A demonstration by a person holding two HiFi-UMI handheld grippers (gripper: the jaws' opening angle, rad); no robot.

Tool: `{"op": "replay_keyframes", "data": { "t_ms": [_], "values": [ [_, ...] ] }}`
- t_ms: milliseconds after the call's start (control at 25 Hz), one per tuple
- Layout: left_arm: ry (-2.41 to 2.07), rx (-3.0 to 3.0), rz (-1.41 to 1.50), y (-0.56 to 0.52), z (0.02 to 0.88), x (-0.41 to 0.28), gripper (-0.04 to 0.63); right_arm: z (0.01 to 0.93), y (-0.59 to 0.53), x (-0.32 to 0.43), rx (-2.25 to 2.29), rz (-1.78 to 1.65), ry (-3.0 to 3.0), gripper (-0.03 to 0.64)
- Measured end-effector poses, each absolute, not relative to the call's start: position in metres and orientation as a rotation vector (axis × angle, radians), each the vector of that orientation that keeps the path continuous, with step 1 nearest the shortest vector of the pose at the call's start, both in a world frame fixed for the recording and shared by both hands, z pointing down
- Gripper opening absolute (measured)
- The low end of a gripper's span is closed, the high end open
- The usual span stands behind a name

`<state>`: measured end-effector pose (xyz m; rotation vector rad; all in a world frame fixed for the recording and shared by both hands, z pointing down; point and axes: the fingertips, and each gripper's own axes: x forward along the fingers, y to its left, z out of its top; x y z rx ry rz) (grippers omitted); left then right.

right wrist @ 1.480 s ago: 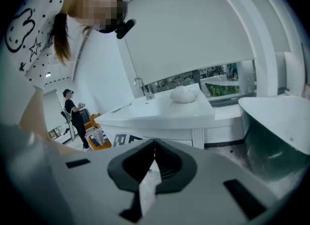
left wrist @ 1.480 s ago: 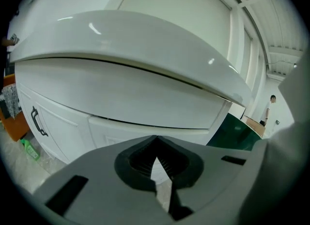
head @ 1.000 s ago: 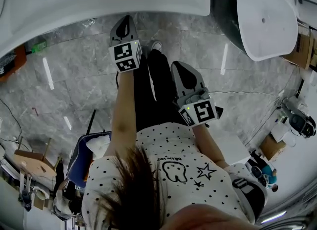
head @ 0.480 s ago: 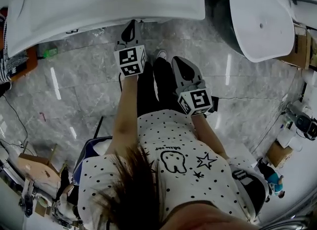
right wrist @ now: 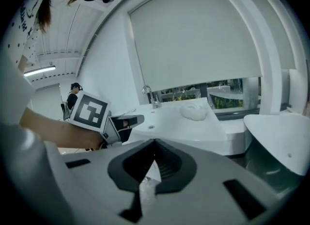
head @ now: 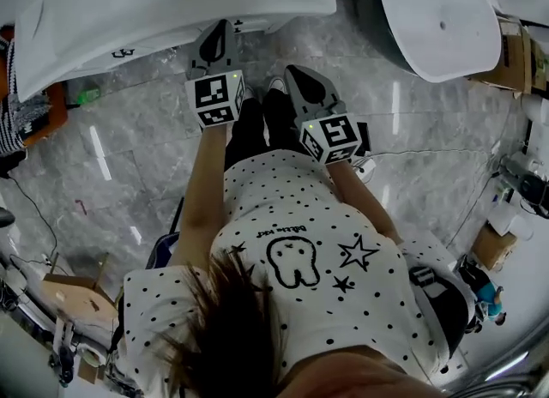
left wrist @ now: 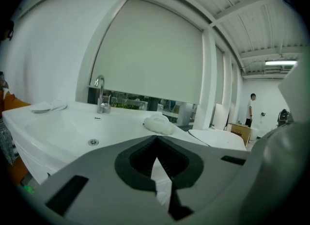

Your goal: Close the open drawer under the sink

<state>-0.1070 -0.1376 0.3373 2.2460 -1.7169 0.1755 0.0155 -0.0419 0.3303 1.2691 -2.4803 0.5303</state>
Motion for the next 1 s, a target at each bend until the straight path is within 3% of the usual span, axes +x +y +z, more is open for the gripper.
{"op": "replay_keyframes", "data": {
  "t_ms": [1000],
  "values": [
    [-1.757,2.391,0.045,-0.070,0.232,-0.087,0.003,0.286,-0.035,0.030,1.269,0.424,-2.561,0.014]
  ]
}}
